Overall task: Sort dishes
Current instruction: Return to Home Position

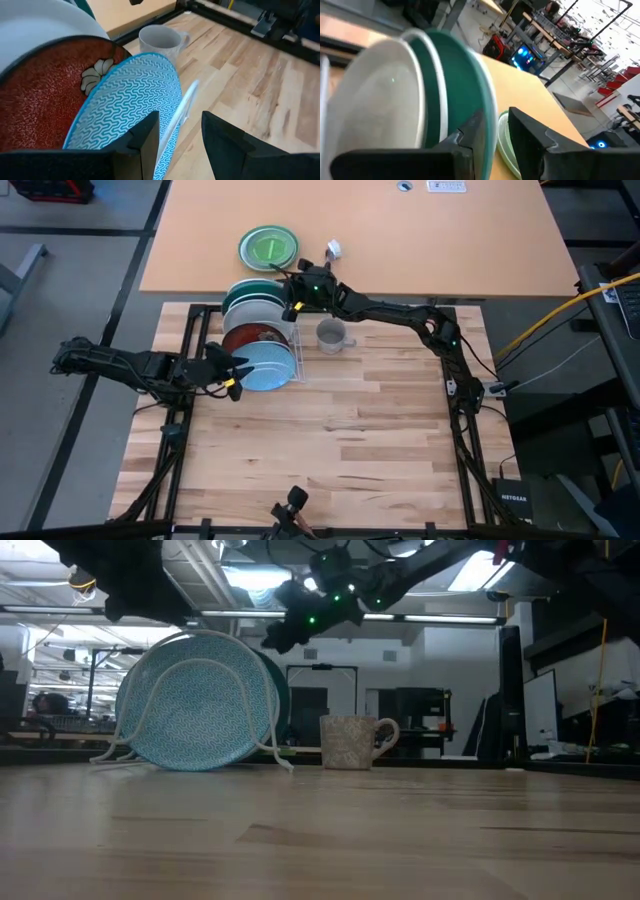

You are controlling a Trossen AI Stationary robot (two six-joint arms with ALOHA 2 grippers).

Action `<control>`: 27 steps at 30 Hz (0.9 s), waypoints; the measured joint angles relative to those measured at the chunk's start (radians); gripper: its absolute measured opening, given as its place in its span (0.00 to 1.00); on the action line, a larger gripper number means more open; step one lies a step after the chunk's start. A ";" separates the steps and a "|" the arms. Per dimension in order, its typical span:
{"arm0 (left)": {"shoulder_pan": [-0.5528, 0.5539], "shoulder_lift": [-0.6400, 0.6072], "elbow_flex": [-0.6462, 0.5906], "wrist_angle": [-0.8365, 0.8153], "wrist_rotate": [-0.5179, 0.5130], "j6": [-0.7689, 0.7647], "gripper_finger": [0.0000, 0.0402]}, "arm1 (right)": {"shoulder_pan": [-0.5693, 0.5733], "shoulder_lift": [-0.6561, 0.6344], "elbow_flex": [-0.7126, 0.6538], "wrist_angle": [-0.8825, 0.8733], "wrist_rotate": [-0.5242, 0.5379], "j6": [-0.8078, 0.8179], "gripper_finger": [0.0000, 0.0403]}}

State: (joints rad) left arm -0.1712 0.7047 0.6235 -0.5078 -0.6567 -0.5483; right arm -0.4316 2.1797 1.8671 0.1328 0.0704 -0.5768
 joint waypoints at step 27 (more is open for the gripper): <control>0.000 -0.608 -0.166 0.021 0.168 0.218 0.34 | 0.011 -0.649 -0.141 -0.677 -0.206 0.007 0.23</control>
State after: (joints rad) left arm -0.1711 0.0966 0.4579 -0.4867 -0.4885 -0.3305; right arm -0.4205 1.5307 1.7256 -0.5446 -0.1357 -0.5698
